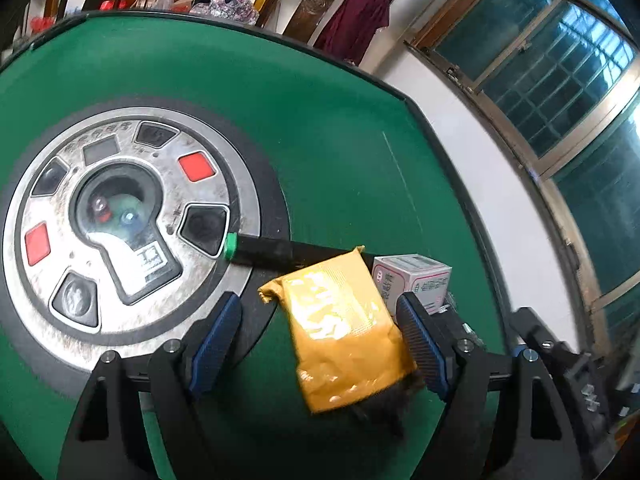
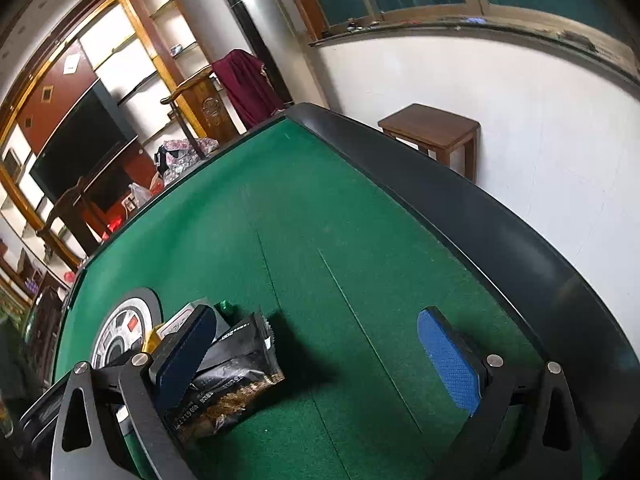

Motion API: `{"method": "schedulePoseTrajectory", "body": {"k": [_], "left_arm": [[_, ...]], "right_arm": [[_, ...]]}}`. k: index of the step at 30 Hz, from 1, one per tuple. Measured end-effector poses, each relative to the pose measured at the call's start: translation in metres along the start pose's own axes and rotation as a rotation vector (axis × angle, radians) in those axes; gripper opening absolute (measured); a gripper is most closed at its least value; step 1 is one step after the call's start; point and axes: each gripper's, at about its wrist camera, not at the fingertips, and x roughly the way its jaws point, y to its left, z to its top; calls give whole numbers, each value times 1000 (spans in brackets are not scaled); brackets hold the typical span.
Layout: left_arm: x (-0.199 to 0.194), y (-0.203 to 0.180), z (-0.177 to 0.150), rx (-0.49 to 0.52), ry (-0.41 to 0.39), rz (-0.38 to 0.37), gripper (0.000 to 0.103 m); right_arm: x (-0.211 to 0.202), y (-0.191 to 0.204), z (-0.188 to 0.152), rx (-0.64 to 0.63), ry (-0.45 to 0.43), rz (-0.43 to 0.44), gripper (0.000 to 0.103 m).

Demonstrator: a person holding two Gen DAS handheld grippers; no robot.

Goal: Organize objects
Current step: 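Grasp the yellow snack bag with the left gripper and lift it, then carry the snack bag to the box with the left gripper while the right gripper grasps the pink-white medicine box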

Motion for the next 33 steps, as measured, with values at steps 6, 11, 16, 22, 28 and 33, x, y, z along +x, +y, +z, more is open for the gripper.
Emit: {"method": "schedulePoseTrajectory", "body": {"k": [6,11,16,22,28,33], "left_arm": [[8,-24,-9,164,9,100,45],[-12,-11,-12,151,11,77,44],[-89,22,-30,90,-57,57,44],[-182,59,-75,85,-185,150,45],[-220,93,-107,99,-230,232,45],[-242,109,-115,36,-243,147,45]], "right_arm": [[-2,1,-1,-2,2,6,103],[-3,2,0,-14,-10,2,103],[-5,6,1,-26,-30,12,102],[-10,27,-5,-109,-58,108,102],[-14,73,15,-158,49,285,103],[33,142,16,-484,213,94,101]]}}
